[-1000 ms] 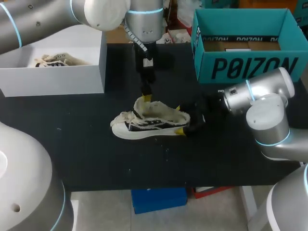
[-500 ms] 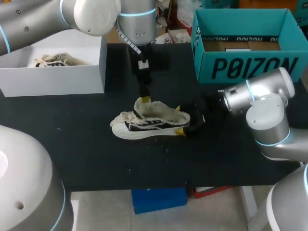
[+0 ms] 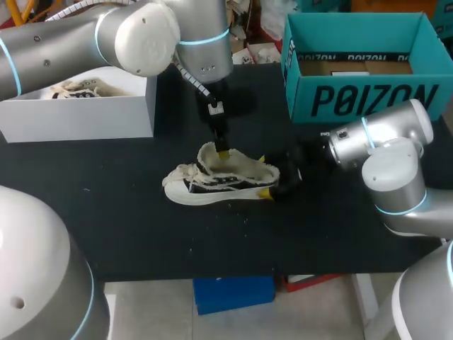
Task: Take the shoe out of the shoebox, open the shoe tongue, remove and reinsert the insole, then place the shoe into the shoebox
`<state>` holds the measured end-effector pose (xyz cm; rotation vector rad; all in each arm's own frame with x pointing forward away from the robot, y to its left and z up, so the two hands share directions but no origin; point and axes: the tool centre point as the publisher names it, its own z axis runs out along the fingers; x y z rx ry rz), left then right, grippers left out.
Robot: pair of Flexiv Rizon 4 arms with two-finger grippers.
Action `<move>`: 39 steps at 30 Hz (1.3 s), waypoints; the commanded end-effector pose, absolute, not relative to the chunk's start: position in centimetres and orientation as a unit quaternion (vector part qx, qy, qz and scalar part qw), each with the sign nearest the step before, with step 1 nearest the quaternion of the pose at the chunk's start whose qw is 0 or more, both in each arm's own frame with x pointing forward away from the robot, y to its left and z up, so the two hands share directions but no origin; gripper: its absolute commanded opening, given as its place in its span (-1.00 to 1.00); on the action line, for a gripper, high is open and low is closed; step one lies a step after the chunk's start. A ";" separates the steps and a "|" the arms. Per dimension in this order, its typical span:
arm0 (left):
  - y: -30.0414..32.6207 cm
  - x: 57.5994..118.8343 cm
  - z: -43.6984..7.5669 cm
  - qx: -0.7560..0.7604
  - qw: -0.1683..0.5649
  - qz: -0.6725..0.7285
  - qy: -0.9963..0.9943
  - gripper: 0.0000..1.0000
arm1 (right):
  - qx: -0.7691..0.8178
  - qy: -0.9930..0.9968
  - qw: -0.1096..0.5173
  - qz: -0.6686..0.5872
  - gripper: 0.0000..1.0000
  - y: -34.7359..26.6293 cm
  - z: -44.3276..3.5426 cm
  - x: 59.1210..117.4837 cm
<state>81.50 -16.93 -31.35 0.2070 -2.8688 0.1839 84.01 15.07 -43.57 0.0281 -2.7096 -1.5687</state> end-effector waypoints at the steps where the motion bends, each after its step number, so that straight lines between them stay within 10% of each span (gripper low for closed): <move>1: -18.0 82.0 -32.1 0.070 0.134 0.057 -0.987 -1.00 | 0.008 -0.866 0.005 -0.501 -1.00 15.0 -44.2 84.1; 39: -18.9 82.8 -36.8 0.051 0.178 0.031 -0.982 -1.00 | 0.008 -0.866 0.005 -0.501 -1.00 15.0 -44.2 84.1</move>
